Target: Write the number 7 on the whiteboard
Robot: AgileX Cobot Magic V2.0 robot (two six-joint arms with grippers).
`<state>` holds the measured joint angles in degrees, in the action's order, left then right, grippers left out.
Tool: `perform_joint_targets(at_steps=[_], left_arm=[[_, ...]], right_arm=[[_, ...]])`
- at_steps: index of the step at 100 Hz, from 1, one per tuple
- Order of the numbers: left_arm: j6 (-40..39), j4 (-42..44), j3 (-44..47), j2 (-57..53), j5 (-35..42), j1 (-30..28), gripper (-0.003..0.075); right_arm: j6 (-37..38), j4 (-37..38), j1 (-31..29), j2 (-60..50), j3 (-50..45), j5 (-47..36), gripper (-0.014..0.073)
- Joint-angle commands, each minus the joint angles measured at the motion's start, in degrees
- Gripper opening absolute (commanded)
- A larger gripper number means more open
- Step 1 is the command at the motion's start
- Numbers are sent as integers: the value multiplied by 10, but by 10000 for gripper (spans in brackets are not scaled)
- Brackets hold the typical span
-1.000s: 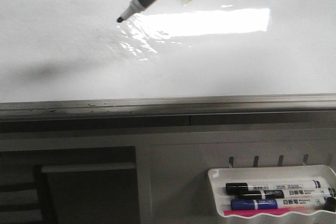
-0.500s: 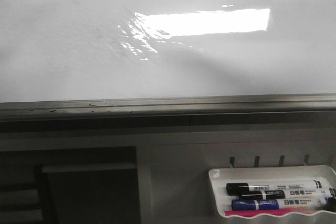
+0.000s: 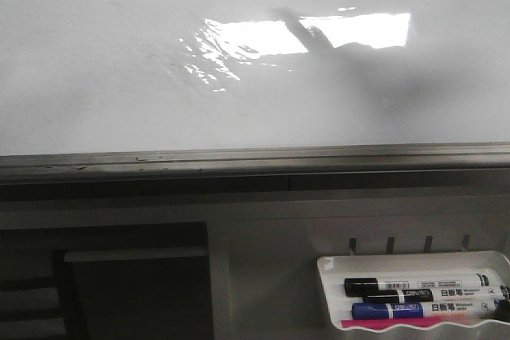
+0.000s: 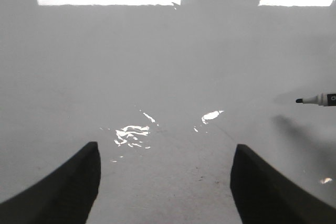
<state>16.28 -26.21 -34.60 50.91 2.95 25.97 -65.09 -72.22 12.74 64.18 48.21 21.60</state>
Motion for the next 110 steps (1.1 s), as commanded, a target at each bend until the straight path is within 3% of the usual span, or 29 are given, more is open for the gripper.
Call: perform_joint_targets(at_steps=[1,63,90,110], left_arm=[[-5,-4,-14,-7,43,-2,471],[-5,-4,-14,-7,43,-2,471],[-5,-4,-14,-7,43,-2,471],[-5,-4,-14,-7,43,-2,471]], right_arm=[[-17,-31,0,11,31,-10,-64],[-30,-50,-5,43,21,-48,-63],[-29,-47,-65,5,-12,-49,-63],[-29,-46,-91,2,-12,-1,-63]])
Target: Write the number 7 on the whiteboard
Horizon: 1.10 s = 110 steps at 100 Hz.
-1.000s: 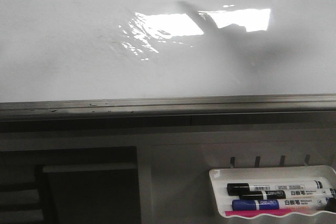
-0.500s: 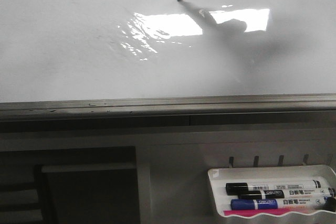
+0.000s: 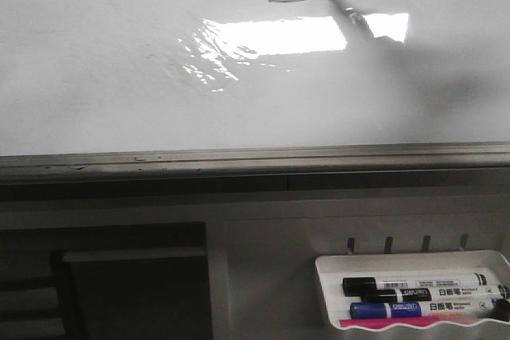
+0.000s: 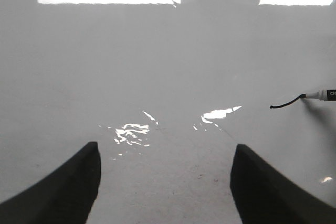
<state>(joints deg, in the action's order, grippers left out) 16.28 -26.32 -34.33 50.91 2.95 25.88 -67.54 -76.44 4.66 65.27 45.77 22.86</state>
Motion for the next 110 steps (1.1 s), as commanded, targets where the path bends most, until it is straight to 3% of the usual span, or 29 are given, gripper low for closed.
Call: perform_joint_targets(at_steps=[1,39,56,66,92,110], left_arm=[[-5,-3,-17,-7,43,-1,471],[-5,-3,-17,-7,43,-1,471],[-5,-3,-17,-7,43,0,471],[-5,3,-17,-7,43,12,471],[-5,118,-17,-6,42,142,471],[-5,170,-18,24,41,223,471]], right_arm=[[-5,-4,-10,-9,12,-12,-63],[-5,-4,6,-1,-67,72,-62],[-5,14,6,-23,-61,181,-62],[16,20,6,-39,-51,203,-62],[123,116,6,-26,41,252,-62],[131,161,10,4,109,344,-62]])
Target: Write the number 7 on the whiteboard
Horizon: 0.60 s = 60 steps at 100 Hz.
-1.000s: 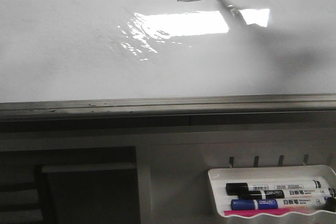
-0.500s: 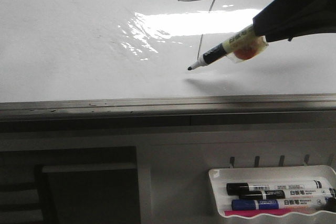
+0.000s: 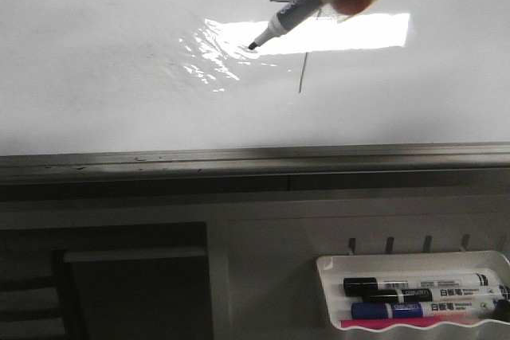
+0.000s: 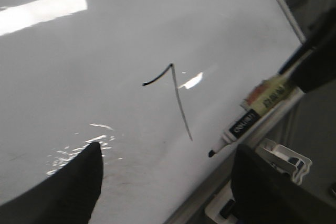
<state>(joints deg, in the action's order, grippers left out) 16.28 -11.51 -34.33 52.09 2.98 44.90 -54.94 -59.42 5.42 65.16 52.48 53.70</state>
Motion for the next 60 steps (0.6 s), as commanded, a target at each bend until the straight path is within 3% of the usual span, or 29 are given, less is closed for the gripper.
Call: perform_joint_targets(at_steps=[1,22,51,60], left_arm=[[-5,24,-20,16,39,37,471],[-5,73,-62,85,23,95,471],[-4,112,-98,155,11,97,470],[-4,112,-101,169,12,97,435]], right_arm=[[7,-10,4,6,43,36,-62],[33,27,49,28,81,49,-62],[44,27,67,31,84,44,-62],[44,27,67,31,84,47,-62]])
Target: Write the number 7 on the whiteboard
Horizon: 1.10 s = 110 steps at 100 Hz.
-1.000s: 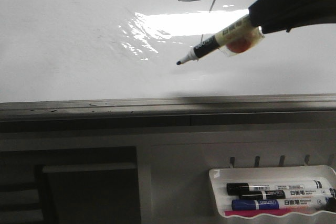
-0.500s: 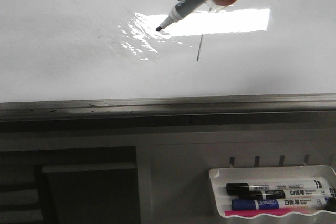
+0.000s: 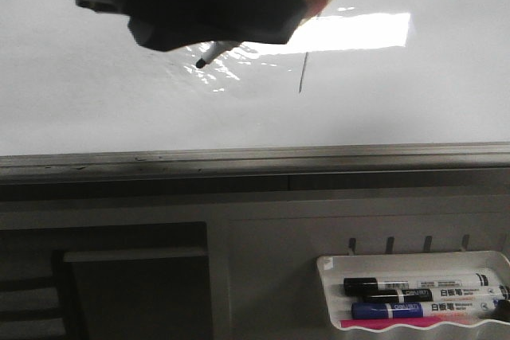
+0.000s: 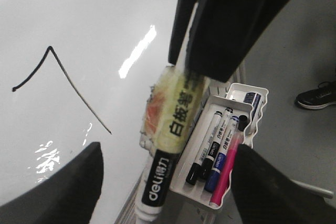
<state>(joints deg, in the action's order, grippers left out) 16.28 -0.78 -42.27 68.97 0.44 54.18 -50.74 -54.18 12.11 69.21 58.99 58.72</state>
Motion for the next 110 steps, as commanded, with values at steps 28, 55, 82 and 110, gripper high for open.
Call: perform_joint_targets(at_steps=[28,55,82,110], left_arm=[[-4,4,-22,7,49,4,156],[0,8,-22,11,47,4,-20],[0,-6,-22,10,38,4,-20],[0,-104,-22,-34,29,-42,-20]], right_arm=[[2,-25,0,-10,19,8,-62],[2,-25,0,-10,19,25,-62],[2,-34,0,-10,19,34,134],[10,-35,-25,-37,19,17,440]])
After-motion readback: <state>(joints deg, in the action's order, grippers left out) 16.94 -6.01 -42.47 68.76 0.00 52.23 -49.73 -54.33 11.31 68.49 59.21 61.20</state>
